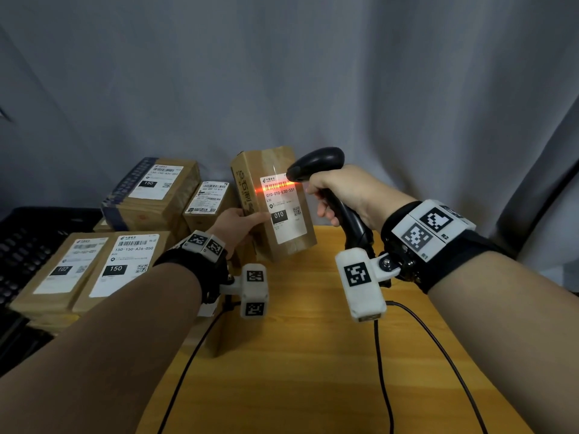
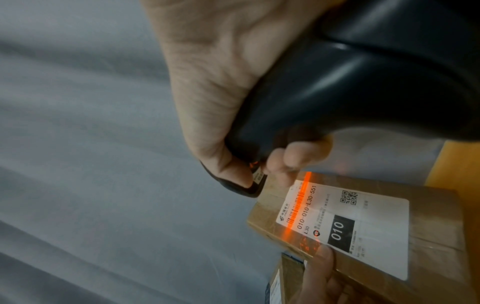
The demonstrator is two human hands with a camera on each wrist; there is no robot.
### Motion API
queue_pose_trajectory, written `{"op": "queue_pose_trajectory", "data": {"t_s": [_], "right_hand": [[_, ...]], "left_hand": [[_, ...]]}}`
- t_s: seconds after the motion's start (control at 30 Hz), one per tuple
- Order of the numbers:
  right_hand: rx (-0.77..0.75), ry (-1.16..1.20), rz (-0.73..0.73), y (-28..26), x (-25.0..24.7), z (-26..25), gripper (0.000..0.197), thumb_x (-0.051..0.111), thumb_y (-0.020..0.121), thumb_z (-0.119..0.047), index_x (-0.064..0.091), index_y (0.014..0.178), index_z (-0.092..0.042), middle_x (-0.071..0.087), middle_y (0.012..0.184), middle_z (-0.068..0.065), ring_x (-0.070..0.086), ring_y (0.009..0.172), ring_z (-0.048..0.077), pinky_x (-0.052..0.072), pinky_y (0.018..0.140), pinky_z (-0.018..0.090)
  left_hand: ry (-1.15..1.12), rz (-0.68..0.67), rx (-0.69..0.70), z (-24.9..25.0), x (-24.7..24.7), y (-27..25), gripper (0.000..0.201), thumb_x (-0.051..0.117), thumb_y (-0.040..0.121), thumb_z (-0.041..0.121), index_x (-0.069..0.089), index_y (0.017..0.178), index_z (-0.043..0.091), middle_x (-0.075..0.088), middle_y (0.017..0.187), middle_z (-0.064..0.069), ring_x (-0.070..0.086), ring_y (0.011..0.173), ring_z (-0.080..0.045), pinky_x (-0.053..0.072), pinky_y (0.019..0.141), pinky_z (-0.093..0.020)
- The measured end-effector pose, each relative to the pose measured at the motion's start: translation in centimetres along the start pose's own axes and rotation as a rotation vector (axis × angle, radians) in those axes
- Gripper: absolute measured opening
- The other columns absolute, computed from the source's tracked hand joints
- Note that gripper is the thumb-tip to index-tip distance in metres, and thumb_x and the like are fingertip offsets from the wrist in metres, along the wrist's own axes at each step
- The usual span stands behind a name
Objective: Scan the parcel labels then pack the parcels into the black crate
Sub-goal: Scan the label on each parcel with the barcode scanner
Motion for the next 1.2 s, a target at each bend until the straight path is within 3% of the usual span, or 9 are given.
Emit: {"op": "queue_pose_trajectory", "data": {"t_s": [0.33, 0.5, 0.57, 0.67, 0.77, 0.93, 1.07, 1.2], "right_hand": [[-0.027, -0.003, -0.023, -0.5, 0.0, -0.8, 0.014, 0.060, 0.084, -0.015, 0.058, 0.074, -0.007, 0.057, 0.058, 0.008, 0.050, 0.044, 0.016, 0.043, 0.043, 0.024], [-0.014, 0.009, -0.021, -0.7, -0.4, -0.5, 0.015, 0.061, 0.084, -0.016, 0.057, 0.072, -0.008, 0.057, 0.059, 0.008, 0.050, 0.044, 0.016, 0.043, 0.042, 0.023], [-0.016, 0.042, -0.015, -0.7, -0.5, -0.3, 0.015, 0.061, 0.085, -0.015, 0.057, 0.073, -0.007, 0.057, 0.060, 0.010, 0.049, 0.042, 0.015, 0.043, 0.041, 0.022], [-0.023, 0.076, -0.001, -0.6, -0.4, 0.1, 0.016, 0.062, 0.087, -0.017, 0.060, 0.088, -0.001, 0.061, 0.063, 0.015, 0.049, 0.039, 0.016, 0.043, 0.038, 0.020], [-0.013, 0.037, 0.011, -0.2, -0.3, 0.9, 0.021, 0.063, 0.088, -0.020, 0.061, 0.100, -0.003, 0.064, 0.063, 0.015, 0.051, 0.041, 0.017, 0.045, 0.040, 0.021], [-0.007, 0.068, 0.068, 0.3, -0.7, 2.4, 0.020, 0.064, 0.086, -0.020, 0.062, 0.096, -0.003, 0.061, 0.060, 0.012, 0.051, 0.041, 0.016, 0.045, 0.042, 0.024], [-0.011, 0.107, 0.076, 0.3, -1.1, 3.1, 0.017, 0.063, 0.086, -0.017, 0.065, 0.089, 0.000, 0.058, 0.059, 0.012, 0.050, 0.042, 0.017, 0.045, 0.042, 0.024], [-0.083, 0.219, -0.013, 0.4, -0.7, 3.6, 0.016, 0.062, 0.089, -0.016, 0.063, 0.082, -0.002, 0.060, 0.061, 0.010, 0.052, 0.045, 0.017, 0.048, 0.043, 0.024]], "left_hand": [[0.016, 0.037, 0.004, -0.4, -0.8, 0.2, 0.031, 0.071, 0.083, 0.031, 0.063, 0.108, 0.015, 0.071, 0.103, 0.000, 0.068, 0.095, -0.018, 0.056, 0.083, -0.035], [0.020, 0.064, 0.003, -0.8, -1.2, 0.3, 0.022, 0.071, 0.084, 0.029, 0.061, 0.100, 0.018, 0.070, 0.099, 0.001, 0.067, 0.092, -0.016, 0.055, 0.079, -0.032], [0.017, 0.057, -0.002, -0.9, -1.1, 0.3, 0.023, 0.071, 0.084, 0.028, 0.061, 0.102, 0.017, 0.070, 0.100, 0.001, 0.067, 0.093, -0.017, 0.056, 0.082, -0.035], [0.025, 0.049, -0.004, -0.7, -0.8, 0.2, 0.029, 0.071, 0.083, 0.029, 0.062, 0.107, 0.015, 0.070, 0.103, 0.000, 0.067, 0.096, -0.018, 0.055, 0.086, -0.036], [0.030, 0.041, 0.014, -0.2, -0.1, -0.2, 0.025, 0.070, 0.084, 0.029, 0.062, 0.105, 0.017, 0.069, 0.094, 0.004, 0.066, 0.090, -0.014, 0.054, 0.074, -0.028], [0.067, 0.029, 0.077, 0.9, 1.0, -0.8, 0.016, 0.069, 0.086, 0.026, 0.059, 0.099, 0.021, 0.065, 0.087, 0.009, 0.063, 0.080, -0.006, 0.048, 0.061, -0.019], [0.086, 0.010, 0.111, 1.4, 1.7, -0.7, 0.024, 0.071, 0.084, 0.025, 0.061, 0.106, 0.018, 0.066, 0.091, 0.009, 0.064, 0.085, -0.007, 0.050, 0.066, -0.019], [0.116, -0.007, 0.106, 1.3, 2.3, -0.7, 0.028, 0.070, 0.085, 0.027, 0.062, 0.110, 0.017, 0.066, 0.092, 0.009, 0.063, 0.084, -0.007, 0.048, 0.066, -0.018]]}}
Point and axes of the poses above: each hand's wrist, its own y-axis towards the middle knuckle, its own x-axis out of the palm, z = x × y, the point moved 10 cm from there along y, towards the middle knuckle
